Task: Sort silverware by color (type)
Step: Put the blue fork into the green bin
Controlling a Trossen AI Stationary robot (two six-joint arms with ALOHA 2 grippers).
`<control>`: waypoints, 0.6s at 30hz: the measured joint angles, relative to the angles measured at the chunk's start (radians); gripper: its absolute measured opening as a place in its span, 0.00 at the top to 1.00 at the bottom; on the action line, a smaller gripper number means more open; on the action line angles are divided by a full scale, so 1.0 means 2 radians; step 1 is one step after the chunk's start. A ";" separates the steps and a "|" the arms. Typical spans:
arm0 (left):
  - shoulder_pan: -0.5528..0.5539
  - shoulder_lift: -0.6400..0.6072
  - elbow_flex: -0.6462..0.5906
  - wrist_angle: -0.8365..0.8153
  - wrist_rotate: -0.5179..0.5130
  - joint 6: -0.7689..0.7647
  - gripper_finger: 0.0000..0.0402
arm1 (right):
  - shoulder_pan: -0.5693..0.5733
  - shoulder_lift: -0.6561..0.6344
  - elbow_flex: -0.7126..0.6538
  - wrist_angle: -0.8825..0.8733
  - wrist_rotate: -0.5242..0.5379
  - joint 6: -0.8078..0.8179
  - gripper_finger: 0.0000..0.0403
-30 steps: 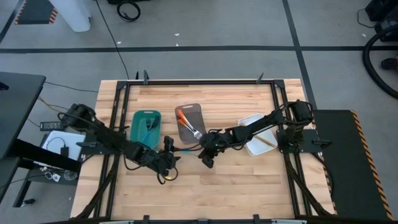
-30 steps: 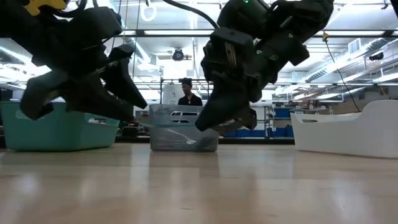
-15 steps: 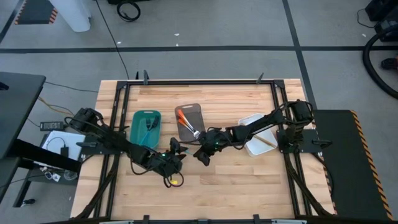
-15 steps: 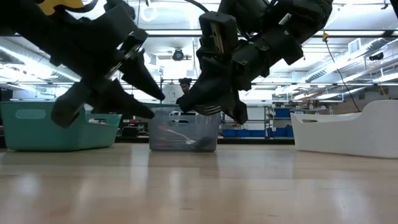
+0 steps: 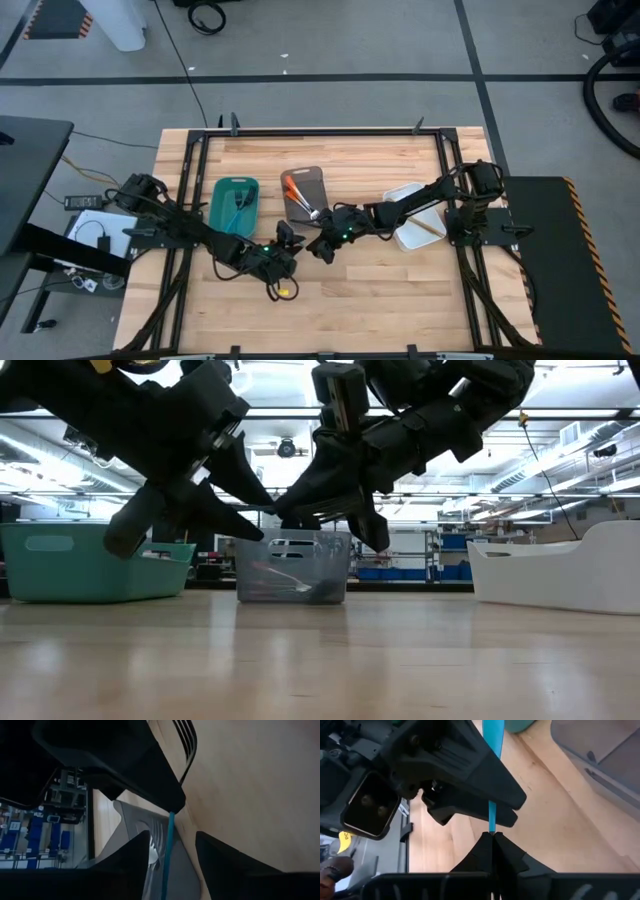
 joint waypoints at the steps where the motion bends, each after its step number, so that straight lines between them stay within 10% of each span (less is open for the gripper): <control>1: 0.000 0.000 0.000 0.004 0.000 0.003 0.59 | 0.000 0.000 0.000 0.002 -0.001 0.000 0.97; 18: 0.001 0.000 0.000 0.026 -0.002 0.003 0.81 | 0.001 0.000 0.000 0.021 -0.028 0.006 0.97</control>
